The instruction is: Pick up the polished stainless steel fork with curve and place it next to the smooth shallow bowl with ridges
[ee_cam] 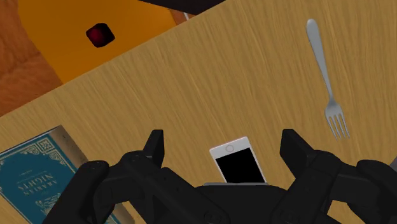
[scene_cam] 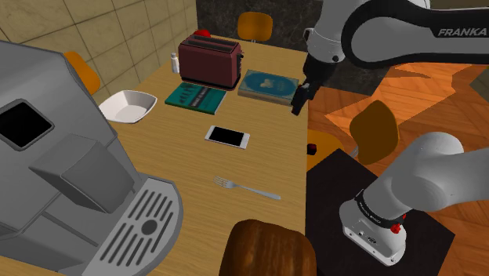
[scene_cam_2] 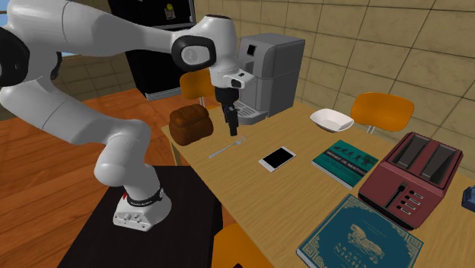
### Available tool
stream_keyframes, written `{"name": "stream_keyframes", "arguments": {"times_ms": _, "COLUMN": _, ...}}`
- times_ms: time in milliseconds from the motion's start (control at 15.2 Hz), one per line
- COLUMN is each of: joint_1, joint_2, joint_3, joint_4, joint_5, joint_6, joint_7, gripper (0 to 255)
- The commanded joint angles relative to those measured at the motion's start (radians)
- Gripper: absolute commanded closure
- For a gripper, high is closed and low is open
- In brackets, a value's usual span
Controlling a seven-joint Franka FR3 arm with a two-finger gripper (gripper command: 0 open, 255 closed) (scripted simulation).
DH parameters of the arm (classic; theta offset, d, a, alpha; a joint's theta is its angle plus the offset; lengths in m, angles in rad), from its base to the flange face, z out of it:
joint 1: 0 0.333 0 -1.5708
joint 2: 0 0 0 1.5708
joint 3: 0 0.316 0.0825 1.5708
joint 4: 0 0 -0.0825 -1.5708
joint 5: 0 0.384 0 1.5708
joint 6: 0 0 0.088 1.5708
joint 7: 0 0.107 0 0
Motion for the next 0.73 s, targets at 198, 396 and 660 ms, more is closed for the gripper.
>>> {"name": "stream_keyframes", "arguments": {"times_ms": 198, "joint_1": 0.043, "joint_2": 0.101, "joint_3": 0.073, "joint_4": -0.049, "joint_5": 0.050, "joint_6": 0.155, "joint_7": 0.042, "gripper": 0}}
{"name": "stream_keyframes", "arguments": {"times_ms": 396, "joint_1": 0.067, "joint_2": 0.173, "joint_3": 0.120, "joint_4": -0.066, "joint_5": 0.074, "joint_6": 0.246, "joint_7": 0.069, "gripper": 0}}
{"name": "stream_keyframes", "arguments": {"times_ms": 660, "joint_1": 0.091, "joint_2": 0.287, "joint_3": 0.185, "joint_4": -0.071, "joint_5": 0.094, "joint_6": 0.370, "joint_7": 0.109, "gripper": 0}}
